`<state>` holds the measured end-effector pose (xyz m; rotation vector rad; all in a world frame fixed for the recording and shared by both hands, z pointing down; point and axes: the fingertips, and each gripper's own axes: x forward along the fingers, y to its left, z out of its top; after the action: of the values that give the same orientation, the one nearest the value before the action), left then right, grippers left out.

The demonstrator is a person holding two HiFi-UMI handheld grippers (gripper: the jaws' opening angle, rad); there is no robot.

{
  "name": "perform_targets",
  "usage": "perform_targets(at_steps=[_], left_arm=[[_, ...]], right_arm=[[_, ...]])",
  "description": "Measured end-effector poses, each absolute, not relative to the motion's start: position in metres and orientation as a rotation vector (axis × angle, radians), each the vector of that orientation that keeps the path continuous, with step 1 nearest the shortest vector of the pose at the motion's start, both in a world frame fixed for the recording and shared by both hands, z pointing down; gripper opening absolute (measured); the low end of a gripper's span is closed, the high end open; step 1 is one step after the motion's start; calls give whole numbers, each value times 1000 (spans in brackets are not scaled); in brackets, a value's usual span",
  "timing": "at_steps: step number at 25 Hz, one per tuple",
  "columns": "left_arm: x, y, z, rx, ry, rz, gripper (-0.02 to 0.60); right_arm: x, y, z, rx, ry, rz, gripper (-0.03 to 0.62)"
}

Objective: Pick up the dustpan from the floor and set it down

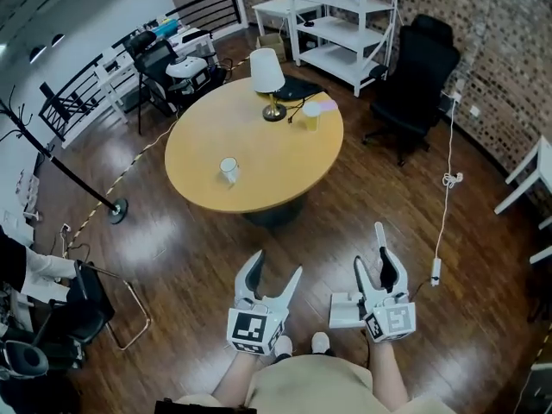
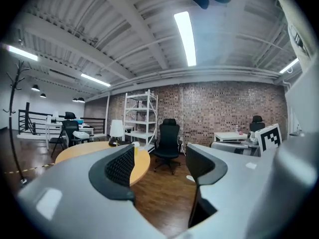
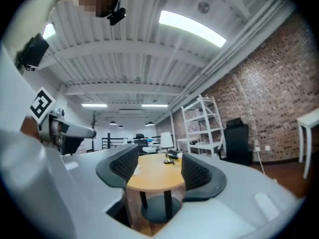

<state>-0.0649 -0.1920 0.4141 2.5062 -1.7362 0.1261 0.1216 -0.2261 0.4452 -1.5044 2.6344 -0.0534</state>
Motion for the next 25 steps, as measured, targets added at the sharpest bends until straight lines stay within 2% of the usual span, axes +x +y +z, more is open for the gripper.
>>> perform_targets(at_steps=[2, 5, 14, 25], left_arm=[[-80, -184, 389, 2511, -1787, 42, 299], [-106, -174, 366, 2503, -1863, -33, 296], [-159, -164, 355, 2440, -1988, -113, 296], [-181, -162, 337, 2436, -1993, -161, 296]], right_arm=[[84, -219, 407, -1369, 2697, 66, 372], [49, -216, 370, -1279, 2721, 136, 424], [0, -204, 368, -1232, 2825, 169, 432], [-13, -210, 369, -1259, 2820, 161, 431]])
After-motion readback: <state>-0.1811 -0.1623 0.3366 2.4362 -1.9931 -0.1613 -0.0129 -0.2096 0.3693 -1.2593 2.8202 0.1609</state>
